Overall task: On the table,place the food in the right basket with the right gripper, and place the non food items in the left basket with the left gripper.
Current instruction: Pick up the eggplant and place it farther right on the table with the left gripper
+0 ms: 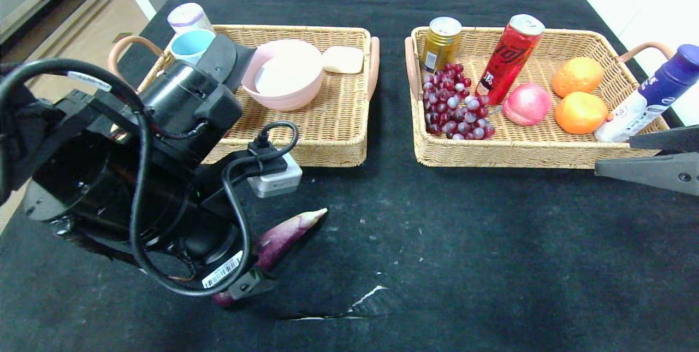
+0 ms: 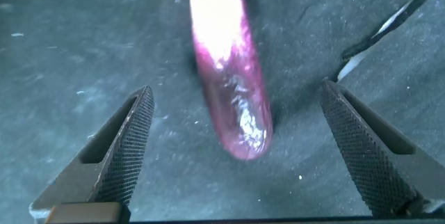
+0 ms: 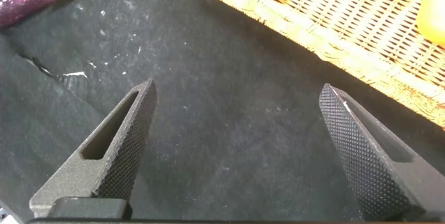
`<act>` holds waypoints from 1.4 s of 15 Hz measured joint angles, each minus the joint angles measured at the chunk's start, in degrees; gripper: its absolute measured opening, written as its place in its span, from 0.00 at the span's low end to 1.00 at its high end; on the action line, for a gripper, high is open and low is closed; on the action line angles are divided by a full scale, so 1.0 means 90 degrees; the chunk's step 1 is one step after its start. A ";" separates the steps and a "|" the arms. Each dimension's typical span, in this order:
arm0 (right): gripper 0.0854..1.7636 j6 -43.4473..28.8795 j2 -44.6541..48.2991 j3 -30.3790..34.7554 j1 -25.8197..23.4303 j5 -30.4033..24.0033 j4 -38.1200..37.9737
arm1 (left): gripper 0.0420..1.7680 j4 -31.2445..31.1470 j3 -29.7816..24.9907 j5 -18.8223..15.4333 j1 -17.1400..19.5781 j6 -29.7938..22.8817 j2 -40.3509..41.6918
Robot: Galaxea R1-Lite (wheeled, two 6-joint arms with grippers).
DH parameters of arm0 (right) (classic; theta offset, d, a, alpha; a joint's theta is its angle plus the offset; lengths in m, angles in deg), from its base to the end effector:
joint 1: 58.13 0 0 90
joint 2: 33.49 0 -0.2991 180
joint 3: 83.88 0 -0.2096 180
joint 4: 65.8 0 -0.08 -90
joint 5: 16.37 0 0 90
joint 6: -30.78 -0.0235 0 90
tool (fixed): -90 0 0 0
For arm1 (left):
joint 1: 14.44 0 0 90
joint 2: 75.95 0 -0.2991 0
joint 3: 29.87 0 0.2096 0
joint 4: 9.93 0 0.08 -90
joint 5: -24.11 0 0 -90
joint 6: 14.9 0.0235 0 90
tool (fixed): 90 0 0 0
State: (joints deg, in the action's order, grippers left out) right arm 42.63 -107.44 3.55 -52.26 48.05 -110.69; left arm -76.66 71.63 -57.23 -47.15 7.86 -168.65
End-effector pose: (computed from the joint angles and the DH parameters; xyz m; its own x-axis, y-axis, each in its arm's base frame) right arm 0.2046 0.0312 0.3096 0.7604 0.5122 -0.3992 -0.5576 0.8301 0.0029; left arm 0.2342 -0.1462 0.2434 0.5230 -0.1570 -0.8377 0.7064 0.6297 0.3231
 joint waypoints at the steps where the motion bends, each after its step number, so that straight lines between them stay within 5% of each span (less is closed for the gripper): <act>1: 0.97 0.0000 0.0000 0.0000 0.0000 -0.0003 0.0003 | 0.97 -0.0005 -0.0012 0.0000 -0.0004 -0.0020 -0.0064; 18: 0.97 0.0003 -0.0004 0.0011 0.0000 -0.0003 0.0003 | 0.97 0.0041 0.0007 0.0446 -0.0024 -0.0428 -0.0668; 21: 0.97 0.0003 -0.0004 0.0011 0.0000 0.0000 0.0003 | 0.72 0.0041 -0.0005 0.0452 -0.0026 -0.0428 -0.0689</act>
State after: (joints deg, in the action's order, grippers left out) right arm 42.65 -107.47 3.65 -52.26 48.05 -110.67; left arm -76.29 71.59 -53.16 -47.38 4.00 -174.86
